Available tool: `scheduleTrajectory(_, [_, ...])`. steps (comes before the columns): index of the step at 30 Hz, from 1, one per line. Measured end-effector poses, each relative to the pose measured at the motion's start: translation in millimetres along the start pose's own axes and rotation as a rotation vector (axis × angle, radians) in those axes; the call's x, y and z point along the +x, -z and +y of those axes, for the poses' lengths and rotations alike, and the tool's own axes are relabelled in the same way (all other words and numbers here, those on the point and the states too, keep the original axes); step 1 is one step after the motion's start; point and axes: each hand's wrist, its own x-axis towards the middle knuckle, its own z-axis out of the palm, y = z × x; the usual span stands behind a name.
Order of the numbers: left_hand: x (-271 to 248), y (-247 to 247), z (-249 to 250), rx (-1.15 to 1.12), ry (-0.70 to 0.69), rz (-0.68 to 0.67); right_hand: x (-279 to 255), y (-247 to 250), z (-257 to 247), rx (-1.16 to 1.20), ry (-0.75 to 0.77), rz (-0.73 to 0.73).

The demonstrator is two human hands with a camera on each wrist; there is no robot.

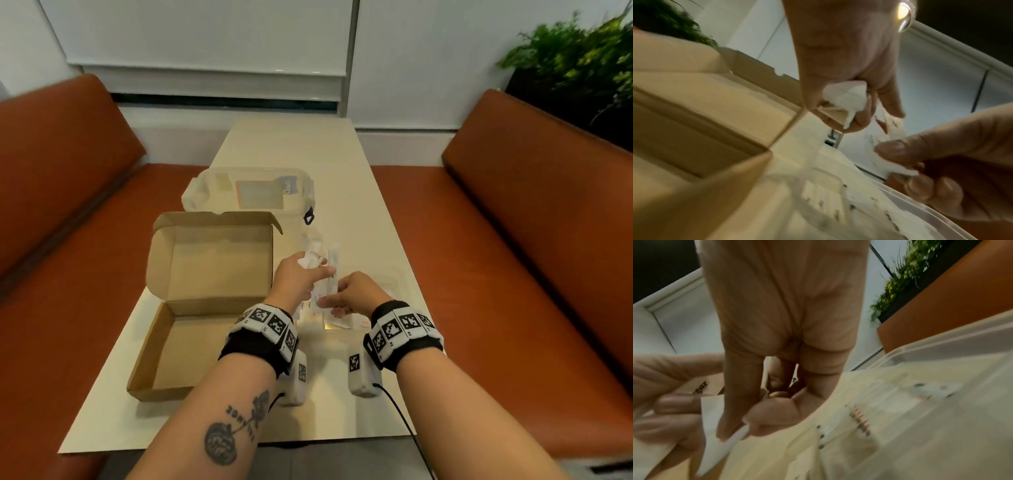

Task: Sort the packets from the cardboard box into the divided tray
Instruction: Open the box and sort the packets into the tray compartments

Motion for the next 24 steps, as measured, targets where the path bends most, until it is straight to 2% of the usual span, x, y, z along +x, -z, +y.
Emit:
scheduleTrajectory(6, [6,-33,-4,-0.098,0.022,0.032,-6,24,24,0.014,-0.007,0.054])
scheduleTrajectory(10, [9,-42,-7,-0.282,0.048,0.094,-12,36,39,0.083,-0.028,0.05])
scheduleTrajectory(16, [12,-37,-17,-0.471,0.126,0.137,-16,54,53,0.245,-0.028,0.196])
scheduleTrajectory(21, [10,-28,-30,-0.55,0.162,0.146,-12,57,61,0.177,-0.022,0.245])
scheduleTrajectory(24, [11,-24,-36,-0.585,0.17,0.157,-9,54,62,-0.03,-0.003,0.22])
